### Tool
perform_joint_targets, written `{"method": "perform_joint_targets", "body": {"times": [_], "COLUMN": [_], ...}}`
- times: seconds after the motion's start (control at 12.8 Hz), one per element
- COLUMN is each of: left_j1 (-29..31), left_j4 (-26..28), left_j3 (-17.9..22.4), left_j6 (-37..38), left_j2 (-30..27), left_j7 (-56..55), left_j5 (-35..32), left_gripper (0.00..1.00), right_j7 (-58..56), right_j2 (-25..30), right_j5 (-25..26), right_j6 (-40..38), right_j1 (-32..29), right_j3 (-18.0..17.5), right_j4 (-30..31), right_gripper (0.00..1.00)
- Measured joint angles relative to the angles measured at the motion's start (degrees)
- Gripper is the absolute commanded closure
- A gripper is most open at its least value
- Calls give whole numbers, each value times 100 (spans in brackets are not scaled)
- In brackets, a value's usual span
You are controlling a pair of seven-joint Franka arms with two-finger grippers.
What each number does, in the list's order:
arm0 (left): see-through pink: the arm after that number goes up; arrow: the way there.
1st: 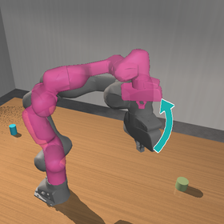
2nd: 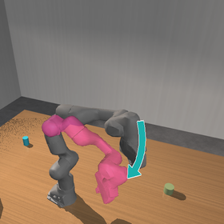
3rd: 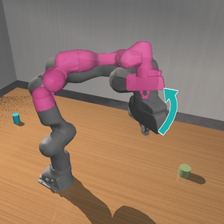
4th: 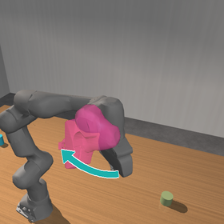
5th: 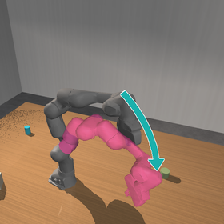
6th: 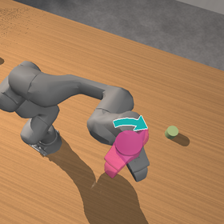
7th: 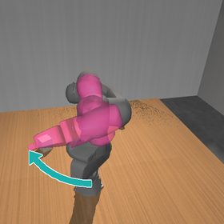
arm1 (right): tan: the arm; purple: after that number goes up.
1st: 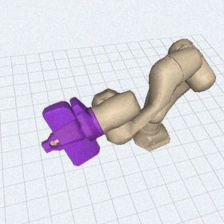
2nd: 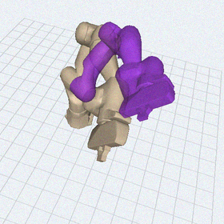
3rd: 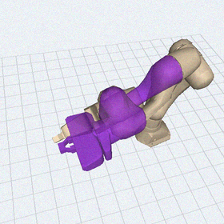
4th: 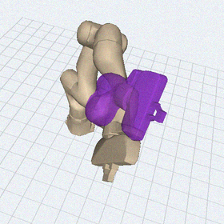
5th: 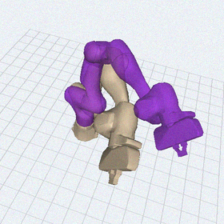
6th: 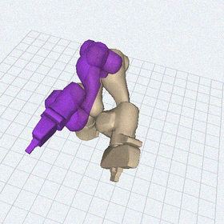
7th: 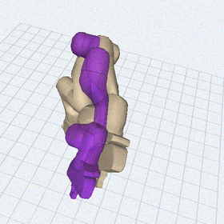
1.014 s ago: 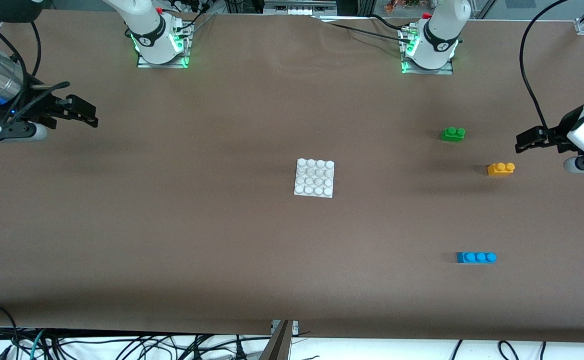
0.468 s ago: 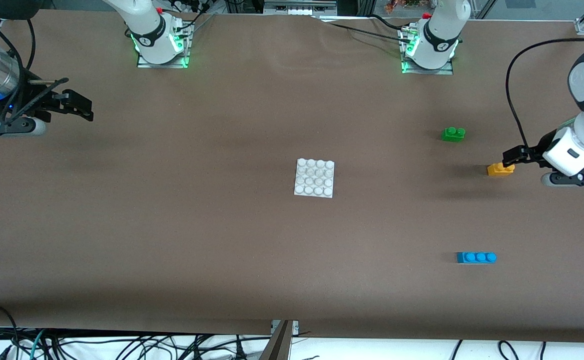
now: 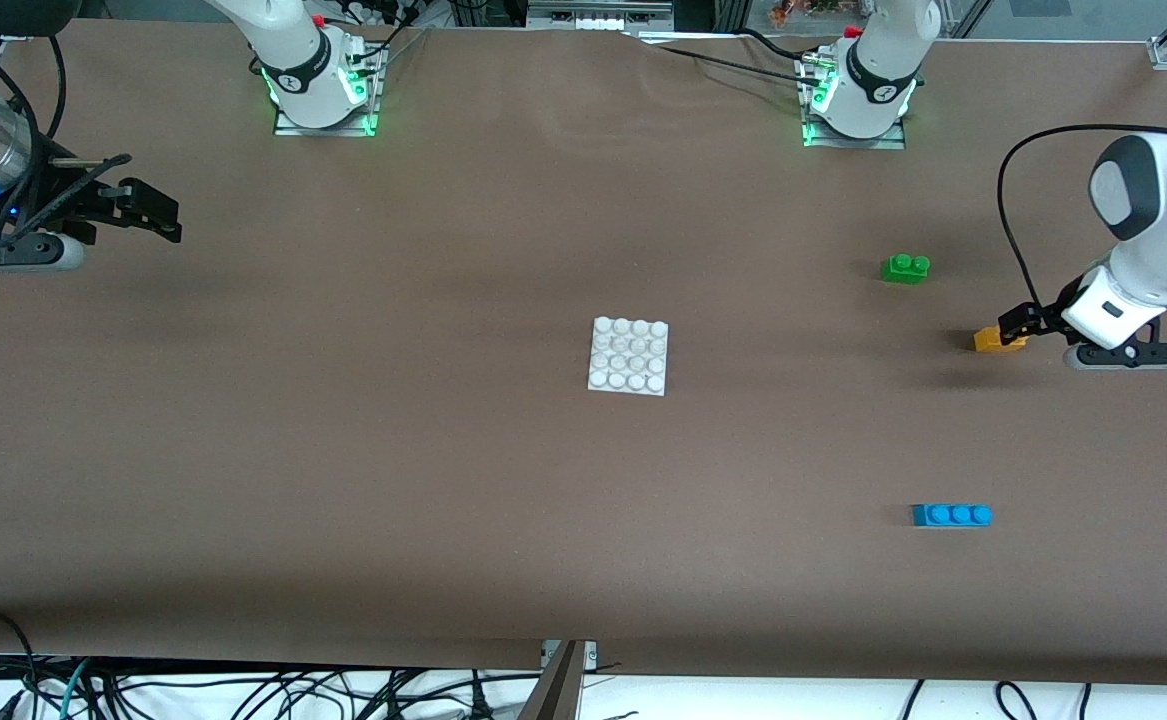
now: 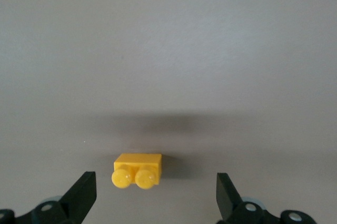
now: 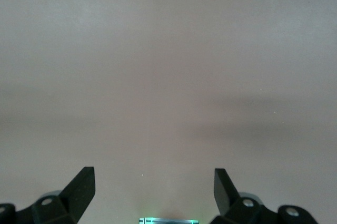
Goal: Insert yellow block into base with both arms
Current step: 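Lower the left gripper over the yellow block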
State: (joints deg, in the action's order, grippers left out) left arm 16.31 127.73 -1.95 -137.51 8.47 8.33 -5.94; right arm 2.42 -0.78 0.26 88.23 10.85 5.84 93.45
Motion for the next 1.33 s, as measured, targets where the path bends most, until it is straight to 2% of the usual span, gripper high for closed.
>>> {"method": "perform_joint_targets", "body": {"times": [0.31, 1.33], "left_j1": [192, 519], "left_j4": [447, 481], "left_j3": [2, 3], "left_j6": [-680, -1217], "left_j2": [298, 940], "left_j7": [58, 239], "left_j5": [-23, -194], "left_gripper": [0, 0], "right_j7": [6, 8], "right_j2": [-45, -148], "right_j5": [7, 7], "right_j6": [1, 48], "right_j1": [0, -11], "right_j3": [-26, -27], "right_j4": [-73, -129], "right_gripper": [0, 0]}}
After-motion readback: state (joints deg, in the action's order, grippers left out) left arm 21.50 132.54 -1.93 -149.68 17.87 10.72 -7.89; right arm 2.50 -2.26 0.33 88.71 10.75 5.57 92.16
